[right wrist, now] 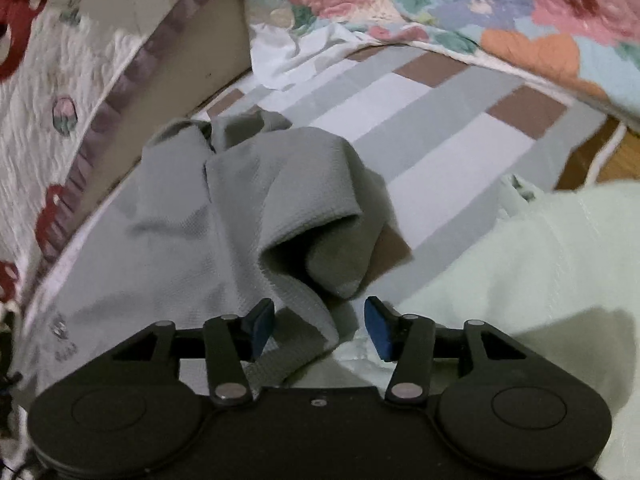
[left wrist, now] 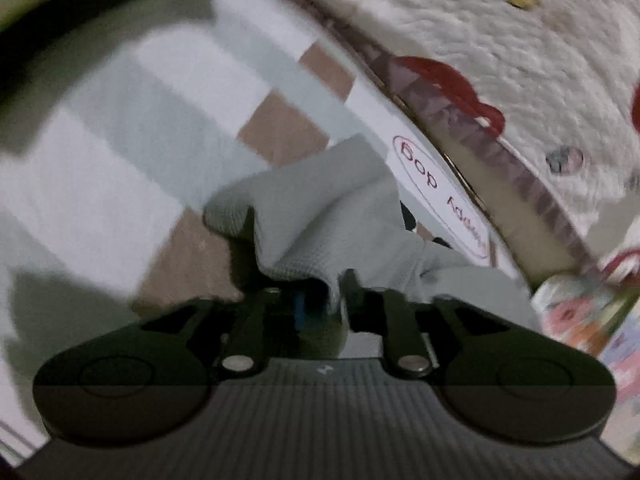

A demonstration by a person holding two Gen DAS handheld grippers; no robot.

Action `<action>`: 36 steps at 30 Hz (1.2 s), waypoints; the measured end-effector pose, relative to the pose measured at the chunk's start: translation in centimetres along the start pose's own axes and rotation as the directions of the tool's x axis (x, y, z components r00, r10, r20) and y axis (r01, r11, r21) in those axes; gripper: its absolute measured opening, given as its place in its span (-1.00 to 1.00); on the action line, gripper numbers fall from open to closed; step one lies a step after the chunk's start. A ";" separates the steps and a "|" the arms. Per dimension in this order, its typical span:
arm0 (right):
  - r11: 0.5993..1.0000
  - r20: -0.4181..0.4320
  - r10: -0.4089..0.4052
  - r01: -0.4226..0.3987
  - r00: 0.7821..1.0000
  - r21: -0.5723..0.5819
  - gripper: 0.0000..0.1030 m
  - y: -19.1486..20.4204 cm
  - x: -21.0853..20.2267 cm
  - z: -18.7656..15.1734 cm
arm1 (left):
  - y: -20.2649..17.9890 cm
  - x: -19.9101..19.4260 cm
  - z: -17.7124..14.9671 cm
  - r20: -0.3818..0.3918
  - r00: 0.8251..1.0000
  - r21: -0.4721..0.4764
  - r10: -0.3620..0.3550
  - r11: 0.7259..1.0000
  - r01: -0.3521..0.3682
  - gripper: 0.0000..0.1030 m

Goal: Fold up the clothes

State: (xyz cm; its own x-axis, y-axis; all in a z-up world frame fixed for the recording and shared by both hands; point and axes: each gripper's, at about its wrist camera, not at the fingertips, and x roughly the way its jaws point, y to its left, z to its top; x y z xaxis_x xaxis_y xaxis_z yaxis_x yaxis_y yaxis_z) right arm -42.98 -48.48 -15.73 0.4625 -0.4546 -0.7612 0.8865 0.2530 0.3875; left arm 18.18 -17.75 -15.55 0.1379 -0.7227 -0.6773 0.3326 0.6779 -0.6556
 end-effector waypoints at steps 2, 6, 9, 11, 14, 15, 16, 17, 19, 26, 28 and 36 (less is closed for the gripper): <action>0.997 0.032 -0.008 0.010 0.999 -0.072 0.24 0.8 0.8 0.1 | -0.1 0.7 0.0 -0.026 1.000 0.026 0.012 1.000 -0.011 -0.13; 0.976 0.033 0.025 -0.017 0.999 -0.216 -0.89 2.4 1.8 0.7 | -2.3 1.5 -1.3 -0.026 0.994 0.232 0.106 0.968 -0.098 0.10; 0.974 0.083 0.072 -0.052 0.994 -0.222 -0.88 3.2 0.5 1.3 | -4.1 2.1 -2.6 -0.002 0.986 0.381 0.169 0.911 -0.155 0.01; 0.969 0.108 0.118 -0.091 0.987 -0.230 -0.87 3.5 -0.5 2.0 | -5.2 2.7 -3.2 -0.005 0.981 0.473 0.193 0.865 -0.168 -0.97; 0.973 0.084 0.174 -0.157 0.981 -0.171 -0.73 2.5 0.0 2.2 | -6.7 1.5 -3.8 0.079 0.980 0.546 0.184 0.815 -0.196 -0.96; 0.976 0.068 0.165 -0.153 0.984 -0.158 -0.55 2.3 0.4 1.8 | -7.3 0.9 -4.0 0.128 0.974 0.577 0.185 0.785 -0.225 -0.96; 0.979 0.049 0.150 -0.142 0.987 -0.148 -0.22 2.2 1.0 1.3 | -7.9 0.2 -4.3 0.174 0.968 0.603 0.183 0.757 -0.251 -0.96; 0.979 0.043 0.142 -0.134 0.989 -0.151 -0.12 2.1 1.3 0.9 | -7.8 -0.2 -4.0 0.159 0.976 0.584 0.152 0.782 -0.217 -0.96; 0.979 0.039 0.129 -0.121 0.991 -0.164 -0.08 2.1 2.0 -0.1 | -7.0 -0.1 -3.7 0.104 0.989 0.528 0.110 0.836 -0.148 -0.95; 0.950 0.108 0.249 -0.221 0.962 -0.223 -0.86 3.1 1.6 2.8 | -5.7 2.0 -3.9 0.143 0.967 0.530 0.210 0.809 -0.254 -0.96; 0.937 0.166 0.319 -0.285 0.933 -0.202 -0.86 3.9 0.4 5.0 | -6.2 0.7 -3.5 0.196 0.960 0.522 0.202 0.807 -0.276 -0.96; 0.836 0.312 0.531 -0.428 0.788 -0.344 -0.87 9.9 -8.8 14.1 | -14.6 -10.6 0.3 0.466 0.877 0.473 0.114 0.806 -0.356 -0.96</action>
State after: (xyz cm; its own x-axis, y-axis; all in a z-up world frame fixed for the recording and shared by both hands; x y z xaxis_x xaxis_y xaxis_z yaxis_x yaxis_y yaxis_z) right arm -38.04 -54.06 2.17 0.8402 -0.4903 -0.2315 0.5378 0.6993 0.4709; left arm 12.11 -19.98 1.26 0.5938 -0.6195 -0.5134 0.6600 0.7400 -0.1296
